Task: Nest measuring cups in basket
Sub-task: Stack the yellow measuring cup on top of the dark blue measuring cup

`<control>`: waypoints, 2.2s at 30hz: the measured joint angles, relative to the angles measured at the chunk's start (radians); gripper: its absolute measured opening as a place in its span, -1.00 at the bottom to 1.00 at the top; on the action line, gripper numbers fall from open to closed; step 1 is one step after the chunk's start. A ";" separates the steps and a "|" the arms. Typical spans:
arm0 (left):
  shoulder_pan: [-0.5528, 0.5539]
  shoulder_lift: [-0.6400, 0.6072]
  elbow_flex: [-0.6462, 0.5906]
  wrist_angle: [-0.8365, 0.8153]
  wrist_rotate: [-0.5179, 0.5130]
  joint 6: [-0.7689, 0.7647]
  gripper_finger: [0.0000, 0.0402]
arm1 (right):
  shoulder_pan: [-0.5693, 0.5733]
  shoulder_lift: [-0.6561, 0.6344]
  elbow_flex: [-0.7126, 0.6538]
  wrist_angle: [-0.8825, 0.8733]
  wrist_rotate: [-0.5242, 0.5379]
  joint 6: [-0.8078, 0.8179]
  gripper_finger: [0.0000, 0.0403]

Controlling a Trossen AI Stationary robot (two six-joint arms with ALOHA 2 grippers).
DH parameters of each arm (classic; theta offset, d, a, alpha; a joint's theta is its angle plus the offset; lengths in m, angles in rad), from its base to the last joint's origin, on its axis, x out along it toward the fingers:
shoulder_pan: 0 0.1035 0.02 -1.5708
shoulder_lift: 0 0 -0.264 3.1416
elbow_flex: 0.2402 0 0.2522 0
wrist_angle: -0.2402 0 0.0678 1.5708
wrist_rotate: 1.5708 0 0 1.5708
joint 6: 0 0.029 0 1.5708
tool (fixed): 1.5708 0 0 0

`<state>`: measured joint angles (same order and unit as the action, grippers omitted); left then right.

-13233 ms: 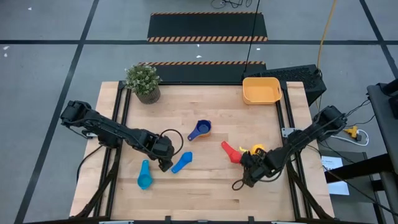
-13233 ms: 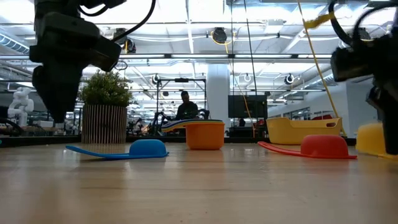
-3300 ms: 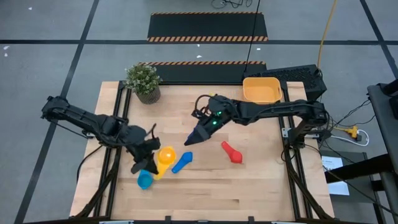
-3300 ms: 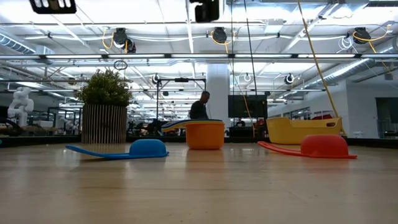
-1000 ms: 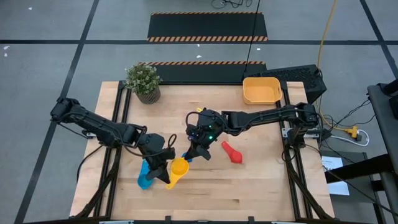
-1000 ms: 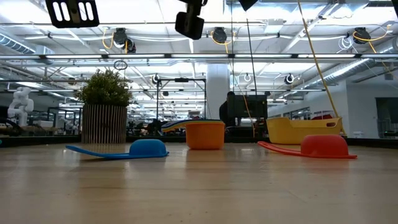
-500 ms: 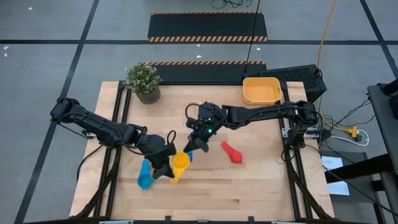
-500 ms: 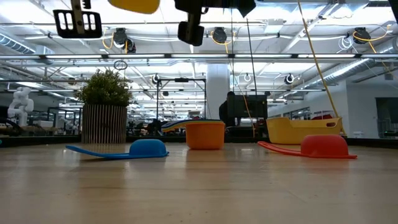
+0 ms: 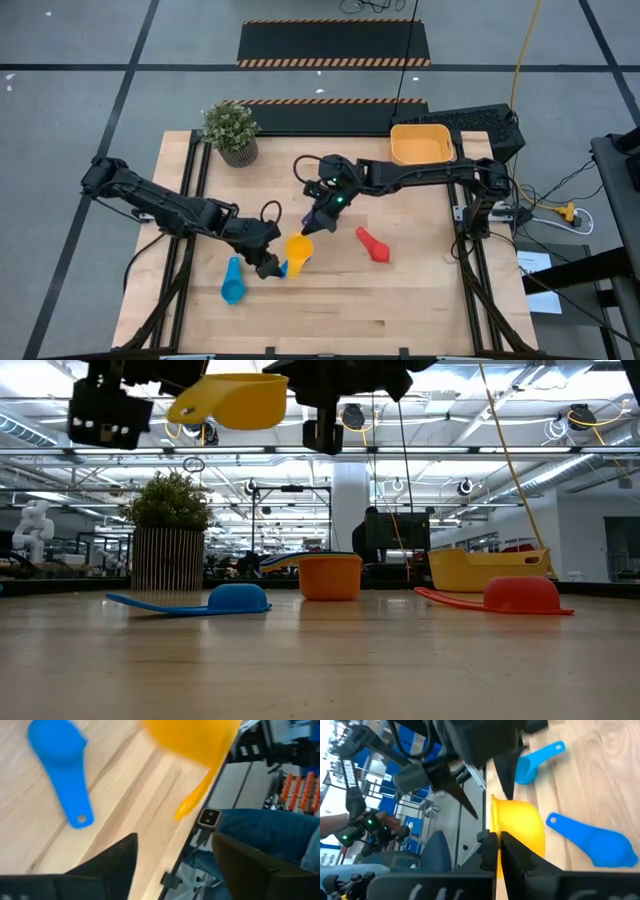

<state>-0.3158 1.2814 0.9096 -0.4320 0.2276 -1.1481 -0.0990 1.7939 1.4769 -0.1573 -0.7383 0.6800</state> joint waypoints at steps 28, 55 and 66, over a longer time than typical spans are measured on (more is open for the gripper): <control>0.004 -0.247 0.000 -0.071 -0.413 -0.065 0.48 | -0.243 -0.194 -0.017 -0.234 -0.101 -0.120 -1.00; 0.195 -0.183 0.000 0.282 -0.542 0.080 0.48 | -0.348 -0.588 -0.824 0.782 0.190 0.668 -1.00; 0.226 -0.137 0.000 0.330 -0.551 0.062 0.48 | -0.284 -0.540 -0.816 0.705 0.267 0.676 -1.00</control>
<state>-0.0902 1.1443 0.9092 -0.1021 -0.3233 -1.0857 -0.3830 1.2539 0.6610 0.5473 -0.4714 1.3561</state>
